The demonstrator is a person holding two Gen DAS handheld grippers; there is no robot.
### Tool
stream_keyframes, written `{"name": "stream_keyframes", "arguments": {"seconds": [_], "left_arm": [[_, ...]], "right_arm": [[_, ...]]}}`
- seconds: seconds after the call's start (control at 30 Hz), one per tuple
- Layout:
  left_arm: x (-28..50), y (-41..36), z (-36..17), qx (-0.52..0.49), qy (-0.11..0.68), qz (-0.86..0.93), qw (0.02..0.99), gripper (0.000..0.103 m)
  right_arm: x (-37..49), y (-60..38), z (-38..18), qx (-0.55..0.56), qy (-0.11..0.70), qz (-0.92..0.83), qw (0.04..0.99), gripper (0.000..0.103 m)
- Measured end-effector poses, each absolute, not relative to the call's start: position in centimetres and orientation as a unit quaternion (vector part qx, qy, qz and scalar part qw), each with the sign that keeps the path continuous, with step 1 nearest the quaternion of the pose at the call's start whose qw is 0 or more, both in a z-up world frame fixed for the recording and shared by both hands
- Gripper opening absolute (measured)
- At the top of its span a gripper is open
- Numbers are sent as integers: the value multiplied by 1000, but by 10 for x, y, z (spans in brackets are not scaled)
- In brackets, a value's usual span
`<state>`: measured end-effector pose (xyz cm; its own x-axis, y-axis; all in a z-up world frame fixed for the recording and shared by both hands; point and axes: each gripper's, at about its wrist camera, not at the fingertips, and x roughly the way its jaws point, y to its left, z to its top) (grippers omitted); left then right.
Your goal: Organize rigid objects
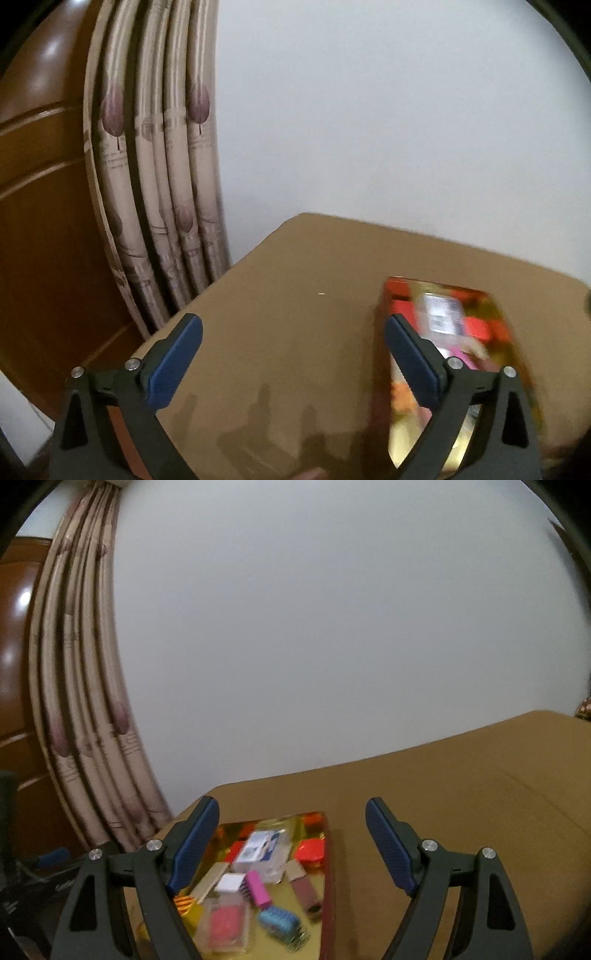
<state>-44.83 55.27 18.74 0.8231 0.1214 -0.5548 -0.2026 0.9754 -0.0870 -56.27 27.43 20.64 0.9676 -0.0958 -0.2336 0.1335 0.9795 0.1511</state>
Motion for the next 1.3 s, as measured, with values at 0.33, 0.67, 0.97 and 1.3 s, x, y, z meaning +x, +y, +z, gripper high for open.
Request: {"name": "stream_keyframes", "arguments": {"seconds": [0.33,0.67,0.97,1.3], "left_arm": [[-376,551,161,-73,320,83,941,97],[-337,490,153,-26,292,54,955,97],[-378,443,178,10,234,69,970,97],[-484,424,185,-19,278,37,960,102]], "right_arm": [[-483,226,192,108,172,-96,974,84],[-457,177,180,108,200,-112,967,84],[-478,161,202,35,134,-153,978,84],[-569,218,182,-23,129,-109,985,84]]}}
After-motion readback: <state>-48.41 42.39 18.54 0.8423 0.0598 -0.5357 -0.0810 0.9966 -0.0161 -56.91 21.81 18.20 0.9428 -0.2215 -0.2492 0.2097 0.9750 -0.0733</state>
